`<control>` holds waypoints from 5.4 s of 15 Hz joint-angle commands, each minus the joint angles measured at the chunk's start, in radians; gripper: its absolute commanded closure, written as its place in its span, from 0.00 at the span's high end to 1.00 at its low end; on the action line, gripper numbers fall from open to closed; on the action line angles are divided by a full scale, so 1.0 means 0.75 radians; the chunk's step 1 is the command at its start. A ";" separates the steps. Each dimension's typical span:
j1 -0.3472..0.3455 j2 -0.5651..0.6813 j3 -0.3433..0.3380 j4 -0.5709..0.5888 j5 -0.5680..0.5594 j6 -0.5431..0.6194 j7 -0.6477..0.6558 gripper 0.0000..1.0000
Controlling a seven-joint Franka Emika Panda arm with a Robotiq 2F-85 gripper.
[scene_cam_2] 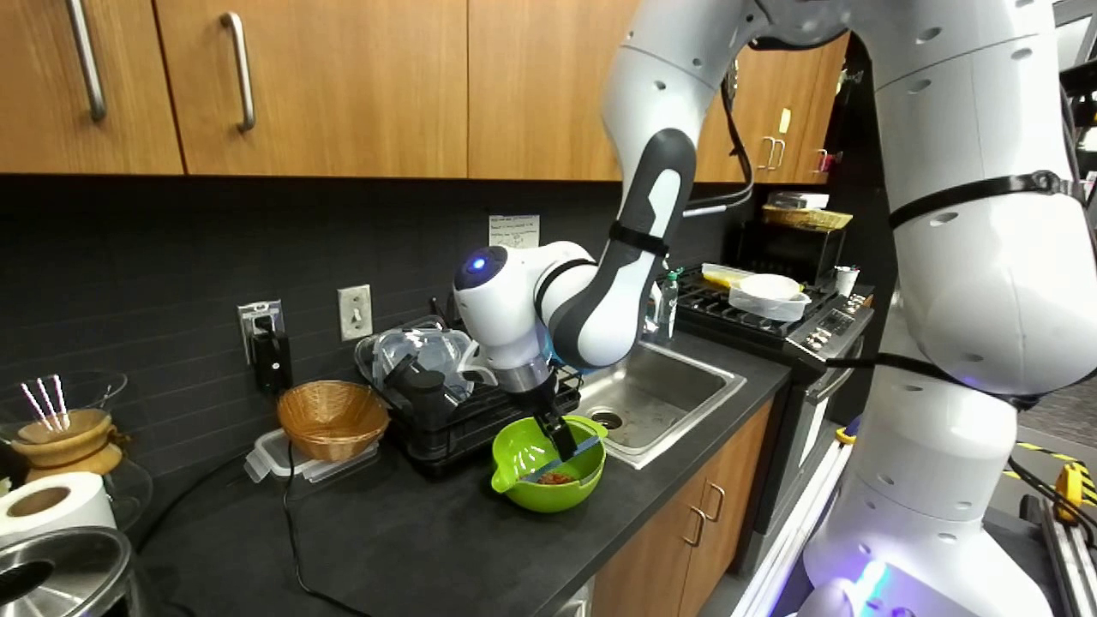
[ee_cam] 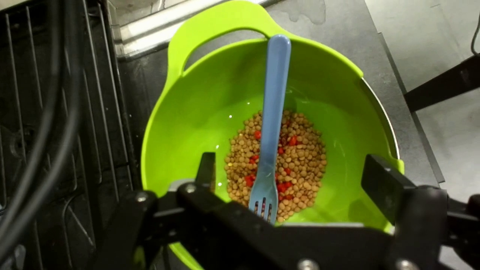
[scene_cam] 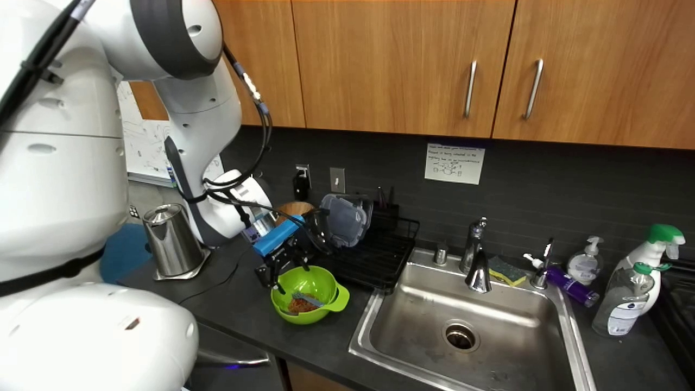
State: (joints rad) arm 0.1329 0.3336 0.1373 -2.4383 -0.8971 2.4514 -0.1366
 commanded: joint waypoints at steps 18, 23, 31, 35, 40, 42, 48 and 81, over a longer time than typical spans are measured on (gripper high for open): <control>-0.121 0.069 -0.062 -0.042 0.084 0.184 -0.211 1.00; -0.140 0.098 -0.076 -0.035 0.098 0.212 -0.223 1.00; -0.154 0.117 -0.114 -0.035 0.083 0.267 -0.225 1.00; -0.157 0.117 -0.124 -0.037 0.082 0.281 -0.229 1.00; -0.172 0.130 -0.127 -0.034 0.095 0.303 -0.249 1.00; -0.185 0.130 -0.128 -0.039 0.098 0.322 -0.263 1.00; -0.209 0.095 -0.150 -0.082 0.081 0.388 -0.254 1.00; -0.192 0.036 -0.166 -0.121 0.087 0.414 -0.234 0.05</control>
State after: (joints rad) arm -0.0186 0.4027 0.0194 -2.4992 -0.8405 2.7619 -0.3068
